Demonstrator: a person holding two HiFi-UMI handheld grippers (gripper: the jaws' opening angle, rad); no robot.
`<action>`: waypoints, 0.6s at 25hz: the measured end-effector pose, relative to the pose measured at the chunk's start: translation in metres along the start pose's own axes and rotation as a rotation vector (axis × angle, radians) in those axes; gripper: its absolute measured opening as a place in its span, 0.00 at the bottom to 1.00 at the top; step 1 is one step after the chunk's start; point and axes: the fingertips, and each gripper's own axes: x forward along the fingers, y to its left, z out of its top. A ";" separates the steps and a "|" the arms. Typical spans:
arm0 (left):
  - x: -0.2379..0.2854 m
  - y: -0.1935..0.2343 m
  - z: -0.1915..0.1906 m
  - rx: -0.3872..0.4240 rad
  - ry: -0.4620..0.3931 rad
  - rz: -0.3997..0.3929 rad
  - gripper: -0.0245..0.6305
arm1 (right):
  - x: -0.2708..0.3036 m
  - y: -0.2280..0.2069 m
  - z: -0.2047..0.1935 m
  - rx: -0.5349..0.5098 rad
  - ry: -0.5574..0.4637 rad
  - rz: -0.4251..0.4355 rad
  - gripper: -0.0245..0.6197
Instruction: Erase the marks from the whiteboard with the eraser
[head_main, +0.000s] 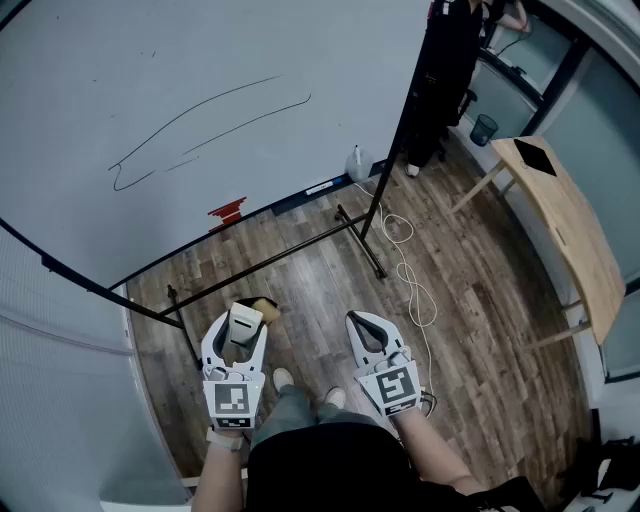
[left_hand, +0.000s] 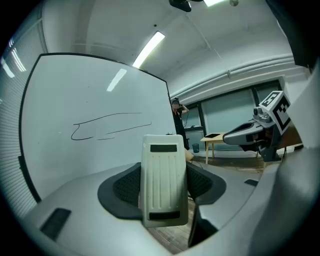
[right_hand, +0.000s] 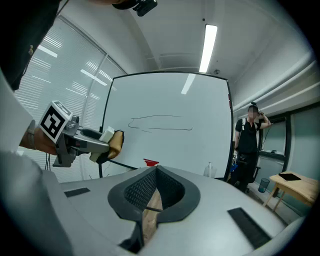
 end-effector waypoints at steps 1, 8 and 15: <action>0.001 0.003 0.000 0.006 0.001 0.004 0.44 | 0.003 0.000 0.002 -0.006 -0.002 0.002 0.08; 0.014 0.058 -0.005 0.047 -0.021 0.013 0.44 | 0.055 0.018 0.024 -0.018 -0.005 0.010 0.08; 0.043 0.111 -0.013 0.092 -0.065 -0.018 0.44 | 0.114 0.016 0.041 -0.029 -0.020 -0.050 0.08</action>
